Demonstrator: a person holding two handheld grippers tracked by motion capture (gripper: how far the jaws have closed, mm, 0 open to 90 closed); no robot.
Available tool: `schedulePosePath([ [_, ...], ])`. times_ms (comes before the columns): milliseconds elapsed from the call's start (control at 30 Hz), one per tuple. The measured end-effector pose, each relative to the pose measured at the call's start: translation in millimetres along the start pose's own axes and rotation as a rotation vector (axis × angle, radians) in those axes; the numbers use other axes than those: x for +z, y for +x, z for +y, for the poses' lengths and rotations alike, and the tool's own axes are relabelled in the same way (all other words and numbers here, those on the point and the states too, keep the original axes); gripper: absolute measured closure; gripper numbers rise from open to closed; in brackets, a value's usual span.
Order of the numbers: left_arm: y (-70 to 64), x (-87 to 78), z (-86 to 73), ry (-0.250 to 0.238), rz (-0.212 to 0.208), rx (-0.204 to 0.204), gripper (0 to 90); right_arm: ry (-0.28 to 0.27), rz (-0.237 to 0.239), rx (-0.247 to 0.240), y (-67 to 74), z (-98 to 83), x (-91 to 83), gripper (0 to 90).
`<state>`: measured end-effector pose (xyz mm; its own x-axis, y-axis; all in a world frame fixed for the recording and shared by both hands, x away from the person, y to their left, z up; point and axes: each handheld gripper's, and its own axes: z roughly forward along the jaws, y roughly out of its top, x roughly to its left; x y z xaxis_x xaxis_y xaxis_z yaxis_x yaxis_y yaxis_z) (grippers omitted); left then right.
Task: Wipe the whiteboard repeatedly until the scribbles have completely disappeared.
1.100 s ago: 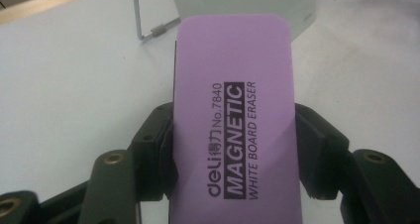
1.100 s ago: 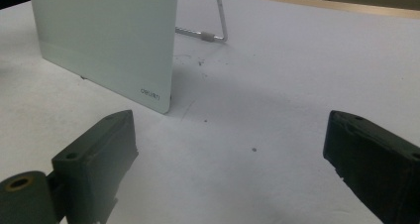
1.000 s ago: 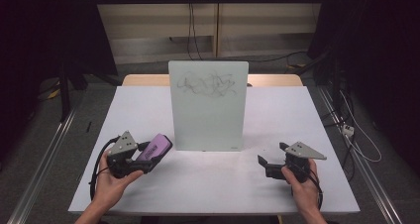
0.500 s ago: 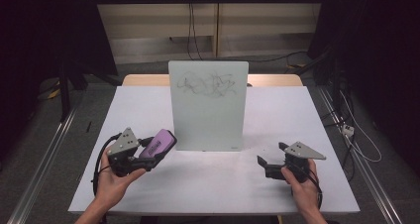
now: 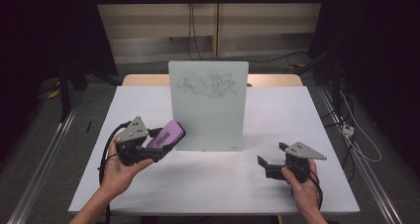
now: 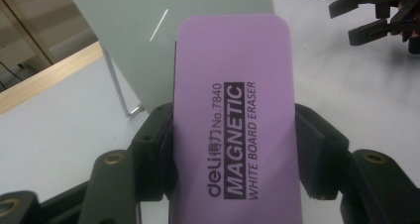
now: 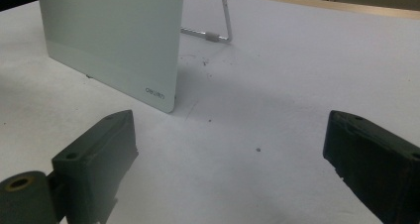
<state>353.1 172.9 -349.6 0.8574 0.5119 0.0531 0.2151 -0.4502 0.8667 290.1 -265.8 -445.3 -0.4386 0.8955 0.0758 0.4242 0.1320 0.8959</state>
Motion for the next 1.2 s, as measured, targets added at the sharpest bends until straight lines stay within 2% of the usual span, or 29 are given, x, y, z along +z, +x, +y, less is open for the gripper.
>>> schedulePosePath([
  [300, 5.3, 6.6, 21.5, 0.014, -0.004, 0.031, 40.7, 0.001, 0.003, 0.002, -0.3, 0.1, 0.8, 6.3],
  [533, 12.8, 8.6, 40.2, 0.015, 0.015, 0.052, 40.8, 0.005, 0.006, -0.001, 0.2, 0.5, 1.8, 6.3],
  [767, 16.4, 6.1, 59.7, -0.005, 0.030, 0.089, 40.8, 0.009, 0.011, -0.002, 1.0, 0.4, 1.9, 6.3],
  [933, 18.8, 7.5, 70.1, -0.022, 0.025, 0.093, 40.8, 0.007, 0.013, 0.002, 0.4, 0.3, 1.6, 6.3],
  [1033, 21.2, 9.3, 76.7, -0.023, 0.025, 0.112, 40.8, 0.008, 0.012, 0.002, 0.2, 0.1, 1.6, 6.3],
  [1200, 25.5, 11.1, 85.2, -0.040, 0.023, 0.110, 40.7, 0.010, 0.011, 0.000, -0.4, -0.2, 0.2, 6.3],
])
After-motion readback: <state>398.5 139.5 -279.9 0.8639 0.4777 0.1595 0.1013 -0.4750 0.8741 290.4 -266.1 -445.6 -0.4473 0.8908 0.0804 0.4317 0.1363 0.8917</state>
